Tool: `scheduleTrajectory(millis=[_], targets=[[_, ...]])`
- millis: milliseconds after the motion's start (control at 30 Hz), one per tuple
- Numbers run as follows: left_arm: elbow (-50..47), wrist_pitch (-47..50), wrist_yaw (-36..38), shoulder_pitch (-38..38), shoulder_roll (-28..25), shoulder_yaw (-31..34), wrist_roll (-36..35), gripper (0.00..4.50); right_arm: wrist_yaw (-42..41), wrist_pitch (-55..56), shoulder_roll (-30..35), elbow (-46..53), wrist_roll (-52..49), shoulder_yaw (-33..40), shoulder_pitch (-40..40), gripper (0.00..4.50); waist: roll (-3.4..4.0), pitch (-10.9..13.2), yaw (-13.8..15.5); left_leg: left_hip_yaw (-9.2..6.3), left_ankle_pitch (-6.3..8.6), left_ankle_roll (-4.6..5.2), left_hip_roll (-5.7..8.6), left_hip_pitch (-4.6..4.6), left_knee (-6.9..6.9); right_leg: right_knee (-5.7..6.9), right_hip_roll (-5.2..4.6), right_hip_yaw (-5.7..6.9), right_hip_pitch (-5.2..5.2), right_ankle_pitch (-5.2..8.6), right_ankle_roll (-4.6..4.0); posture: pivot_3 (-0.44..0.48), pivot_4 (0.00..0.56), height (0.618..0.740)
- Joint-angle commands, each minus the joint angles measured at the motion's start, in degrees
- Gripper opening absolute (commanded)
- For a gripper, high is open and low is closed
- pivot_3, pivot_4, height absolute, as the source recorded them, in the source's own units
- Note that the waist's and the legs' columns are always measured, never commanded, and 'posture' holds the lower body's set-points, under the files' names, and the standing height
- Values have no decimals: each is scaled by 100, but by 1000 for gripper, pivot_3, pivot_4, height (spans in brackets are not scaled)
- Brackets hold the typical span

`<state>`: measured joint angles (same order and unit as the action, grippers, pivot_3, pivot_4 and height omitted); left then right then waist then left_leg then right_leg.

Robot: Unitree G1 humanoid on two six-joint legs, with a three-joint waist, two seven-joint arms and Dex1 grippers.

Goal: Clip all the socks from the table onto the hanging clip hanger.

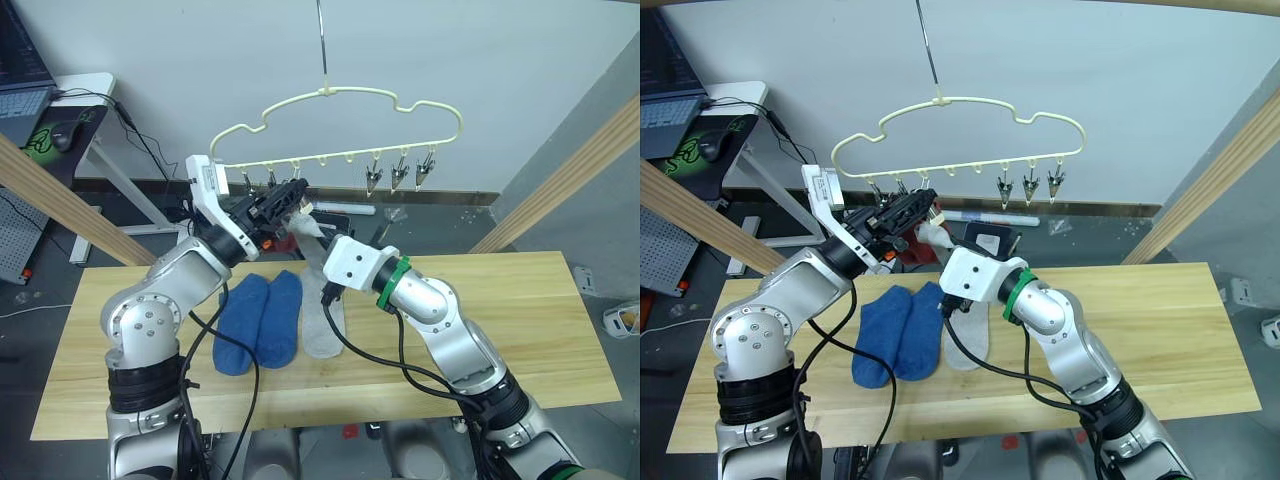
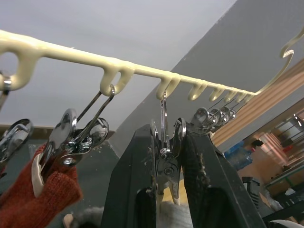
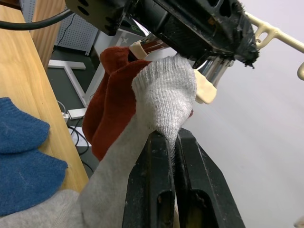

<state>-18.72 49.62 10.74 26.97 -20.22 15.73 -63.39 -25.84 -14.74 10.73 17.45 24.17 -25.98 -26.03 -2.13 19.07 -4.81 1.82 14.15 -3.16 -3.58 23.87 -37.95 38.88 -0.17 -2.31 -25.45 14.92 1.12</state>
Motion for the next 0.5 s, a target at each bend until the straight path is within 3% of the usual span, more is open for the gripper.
scheduleTrajectory(millis=[33, 500], targets=[[-292, -25, -6, -35, 11, 22, -212, 431, 149, 58, -124, 89, 88, -18, -107, 0, 0, 0, 0, 0, 0, 0, 0, 0, 0, 0, 0, 0, 0, 0, 0, -164, 339, 735], [-252, -30, -27, -129, -84, 46, -331, 423, 496, 107, -340, -80, 199, 69, -207, 0, 0, 0, -1, 0, 1, 2, 0, 0, 0, 0, 0, 0, 0, 0, -1, -162, 339, 735]])
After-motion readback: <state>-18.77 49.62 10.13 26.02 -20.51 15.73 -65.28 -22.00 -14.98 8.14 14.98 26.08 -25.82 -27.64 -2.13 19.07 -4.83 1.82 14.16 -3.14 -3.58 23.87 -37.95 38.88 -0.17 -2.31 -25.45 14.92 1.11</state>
